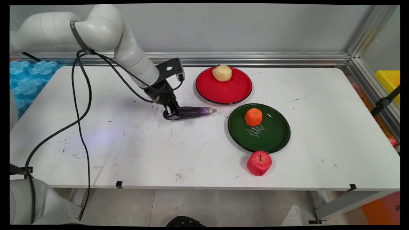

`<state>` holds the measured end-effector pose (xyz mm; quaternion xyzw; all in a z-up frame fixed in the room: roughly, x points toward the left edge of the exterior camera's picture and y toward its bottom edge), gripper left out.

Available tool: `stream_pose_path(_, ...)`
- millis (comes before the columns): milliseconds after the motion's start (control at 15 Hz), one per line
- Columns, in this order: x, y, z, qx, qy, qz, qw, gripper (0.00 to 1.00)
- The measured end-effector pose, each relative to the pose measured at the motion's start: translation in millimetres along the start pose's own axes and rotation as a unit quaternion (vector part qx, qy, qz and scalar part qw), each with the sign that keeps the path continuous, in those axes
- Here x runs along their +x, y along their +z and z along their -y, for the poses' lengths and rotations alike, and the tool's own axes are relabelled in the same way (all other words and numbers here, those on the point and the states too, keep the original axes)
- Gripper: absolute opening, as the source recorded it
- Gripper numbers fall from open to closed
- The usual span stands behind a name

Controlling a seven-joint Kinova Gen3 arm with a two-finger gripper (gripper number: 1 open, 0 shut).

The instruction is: Place the picked object on the table

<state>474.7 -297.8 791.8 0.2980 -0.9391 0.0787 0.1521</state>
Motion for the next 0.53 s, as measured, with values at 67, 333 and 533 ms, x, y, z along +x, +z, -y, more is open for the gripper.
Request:
stream_pose_path(67, -0.3, 1.6, 1.4, 0.000, 0.000, -0.002, 1.0000, 0.00)
stream_pose_path(333, -0.6, 5.7, 3.7, -0.003, 0.004, -0.007, 1.0000, 1.00)
stream_pose_path(533, 0.1, 5.4, 3.0, -0.007, 0.005, -0.008, 0.9999, 1.00)
